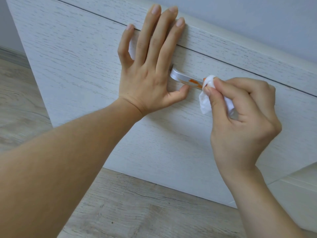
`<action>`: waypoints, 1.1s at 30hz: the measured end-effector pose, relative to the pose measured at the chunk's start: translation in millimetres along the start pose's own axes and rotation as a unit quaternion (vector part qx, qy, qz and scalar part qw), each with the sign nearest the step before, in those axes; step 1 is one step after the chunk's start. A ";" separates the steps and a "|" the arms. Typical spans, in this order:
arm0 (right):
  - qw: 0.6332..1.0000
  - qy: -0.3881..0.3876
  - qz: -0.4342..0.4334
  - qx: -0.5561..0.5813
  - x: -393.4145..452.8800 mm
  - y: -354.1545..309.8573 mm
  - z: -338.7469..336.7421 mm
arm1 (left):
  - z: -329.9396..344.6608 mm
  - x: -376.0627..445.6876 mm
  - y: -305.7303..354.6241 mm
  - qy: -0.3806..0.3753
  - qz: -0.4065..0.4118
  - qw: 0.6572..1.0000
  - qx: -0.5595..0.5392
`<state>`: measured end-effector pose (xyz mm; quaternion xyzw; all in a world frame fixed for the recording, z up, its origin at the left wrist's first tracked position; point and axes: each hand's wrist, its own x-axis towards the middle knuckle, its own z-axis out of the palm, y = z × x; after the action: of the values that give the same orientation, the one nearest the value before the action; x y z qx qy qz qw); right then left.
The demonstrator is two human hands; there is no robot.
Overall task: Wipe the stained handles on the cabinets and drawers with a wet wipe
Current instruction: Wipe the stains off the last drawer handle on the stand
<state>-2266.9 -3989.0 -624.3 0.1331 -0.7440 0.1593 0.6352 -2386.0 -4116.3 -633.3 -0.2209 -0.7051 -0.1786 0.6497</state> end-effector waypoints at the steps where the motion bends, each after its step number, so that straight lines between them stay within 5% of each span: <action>1: 1.000 0.000 0.000 -0.005 0.1 0.2 0.6 | 0.3 0.2 -0.3 0.001 0.000 1.000 -0.001; 13: 1.000 -0.019 0.006 -0.018 2.3 -4.1 -3.4 | -2.8 0.8 -4.4 -0.019 0.022 1.000 -0.001; 21: 1.000 -0.016 0.006 -0.025 4.5 -9.1 2.6 | -11.0 -37.9 -41.0 -0.067 0.117 0.991 -0.004; 33: 0.999 -0.020 -0.005 -0.028 3.5 -7.5 3.4 | -4.4 -41.9 -44.4 -0.037 0.131 0.991 0.008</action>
<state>-2267.6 -3997.2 -620.8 0.1219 -0.7604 0.1325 0.6241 -2403.9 -4159.2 -673.1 -0.3129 -0.6947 -0.0784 0.6429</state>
